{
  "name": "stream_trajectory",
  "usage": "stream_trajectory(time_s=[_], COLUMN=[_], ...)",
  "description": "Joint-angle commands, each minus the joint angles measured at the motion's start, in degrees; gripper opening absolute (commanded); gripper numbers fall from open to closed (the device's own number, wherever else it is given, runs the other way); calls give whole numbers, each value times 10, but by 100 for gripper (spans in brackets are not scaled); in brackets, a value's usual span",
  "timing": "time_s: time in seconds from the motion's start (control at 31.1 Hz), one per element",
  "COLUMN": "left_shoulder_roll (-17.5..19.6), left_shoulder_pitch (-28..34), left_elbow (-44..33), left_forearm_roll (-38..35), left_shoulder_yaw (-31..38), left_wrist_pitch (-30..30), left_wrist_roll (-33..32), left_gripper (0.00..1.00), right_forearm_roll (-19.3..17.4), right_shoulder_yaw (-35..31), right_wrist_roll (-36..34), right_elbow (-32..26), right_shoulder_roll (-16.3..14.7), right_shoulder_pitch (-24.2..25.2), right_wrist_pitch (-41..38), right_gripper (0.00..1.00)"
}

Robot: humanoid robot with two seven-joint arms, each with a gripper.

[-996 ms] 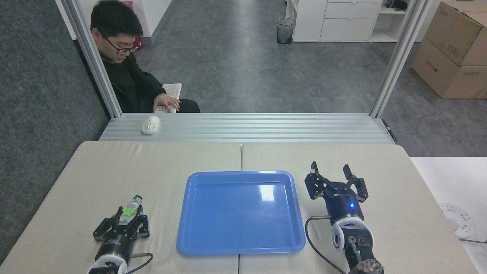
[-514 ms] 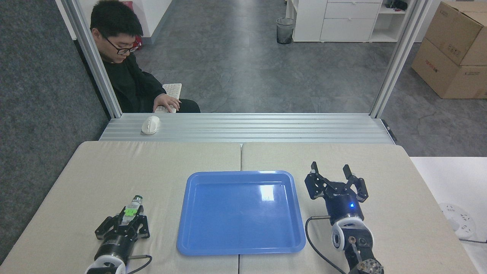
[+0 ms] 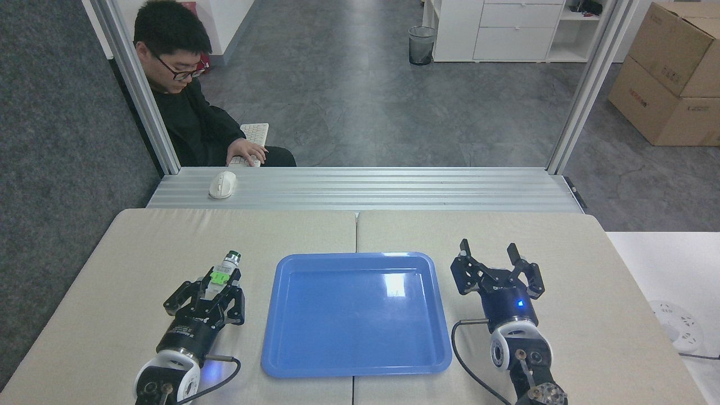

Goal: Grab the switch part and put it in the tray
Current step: 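Lift the switch part with the left gripper and carry it over the tray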

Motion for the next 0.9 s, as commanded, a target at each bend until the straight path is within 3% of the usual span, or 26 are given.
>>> stream_trajectory(time_s=[0.0,0.22,0.42,0.67,0.87], left_shoulder_roll=[-41,-69,-69,-67,-70], left_shoulder_pitch=[-14,-18,-23,-23,-22], left_elbow=[-100,-44,1,0,-7], left_forearm_roll=[-9,-20,-95,-100,-96], left_shoulder_yaw=[-111,-179,-182,-180,-178], left_wrist_pitch=[-4,-2,-1,-1,3], left_wrist_roll=[-25,-79,-87,-97,-97], left_gripper=[0,0,0,0,40], right_forearm_roll=[0,0,0,0,0], right_shoulder_yaw=[-13,-13,-13,-13,-14], right_wrist_roll=[0,0,0,0,0], right_elbow=[1,0,0,0,0], right_shoulder_roll=[-1,0,0,1,3], right_shoulder_pitch=[0,0,0,0,0], right_wrist_pitch=[0,0,0,0,0], right_gripper=[100,100,100,100,100])
